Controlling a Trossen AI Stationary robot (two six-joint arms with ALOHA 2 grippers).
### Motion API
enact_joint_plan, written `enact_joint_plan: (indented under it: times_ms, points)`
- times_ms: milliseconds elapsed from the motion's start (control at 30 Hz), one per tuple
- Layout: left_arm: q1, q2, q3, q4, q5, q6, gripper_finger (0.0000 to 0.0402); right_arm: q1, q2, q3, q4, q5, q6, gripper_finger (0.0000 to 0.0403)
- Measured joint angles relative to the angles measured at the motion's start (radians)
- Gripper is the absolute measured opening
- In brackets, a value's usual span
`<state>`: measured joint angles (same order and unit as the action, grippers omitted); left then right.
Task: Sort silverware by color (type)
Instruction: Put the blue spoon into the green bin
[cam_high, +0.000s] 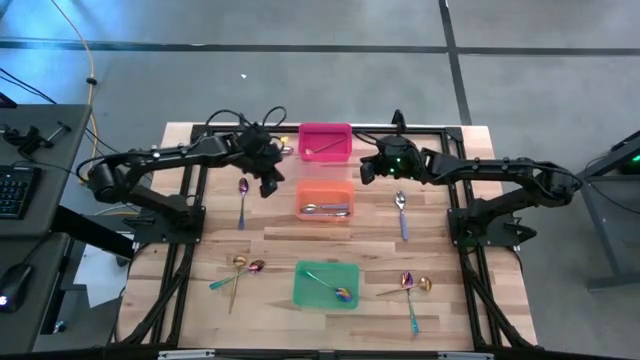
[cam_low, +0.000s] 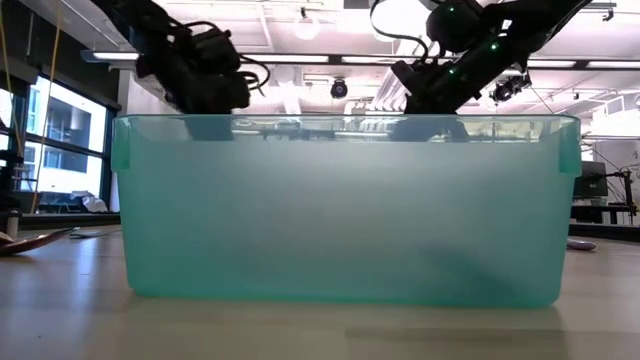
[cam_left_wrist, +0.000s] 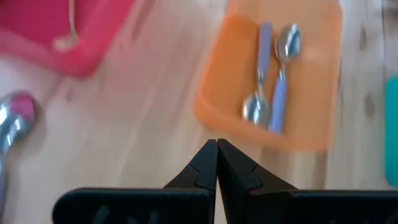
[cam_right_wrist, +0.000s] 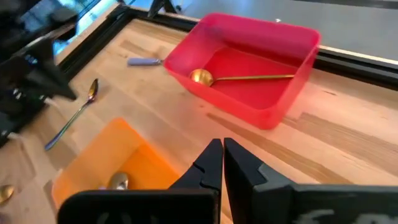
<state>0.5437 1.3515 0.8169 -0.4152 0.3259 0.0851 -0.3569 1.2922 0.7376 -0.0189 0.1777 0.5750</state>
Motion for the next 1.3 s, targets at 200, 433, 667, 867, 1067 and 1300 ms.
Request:
enact_joint_plan:
  times_ms: [200, 433, 667, 867, 1067, 1300]
  points:
    - [-0.057, -0.095, -0.001, -0.229, -0.019, -0.015, 0.0000, -0.003, 0.002, 0.000, 0.001, 0.011, -0.081, 0.0000]
    - [-0.296, -0.180, -0.001, -0.487, -0.118, -0.283, 0.0000, -0.045, 0.003, 0.000, 0.000, -0.155, -0.302, 0.0000]
    - [-0.662, -0.187, -0.001, -0.469, -0.137, -0.632, 0.0001, -0.088, 0.003, 0.000, 0.000, -0.303, -0.413, 0.0000]
    - [-0.877, -0.122, -0.001, -0.422, -0.165, -0.915, 0.0026, -0.103, 0.004, 0.000, -0.001, -0.308, -0.490, 0.0000]
    - [-0.985, -0.014, -0.001, -0.329, -0.186, -1.028, 0.0074, -0.108, 0.004, 0.000, -0.004, -0.310, -0.489, 0.0000]
    - [-1.026, 0.112, 0.000, -0.327, -0.191, -1.048, 0.0116, -0.108, 0.004, 0.000, -0.021, -0.318, -0.517, 0.0000]
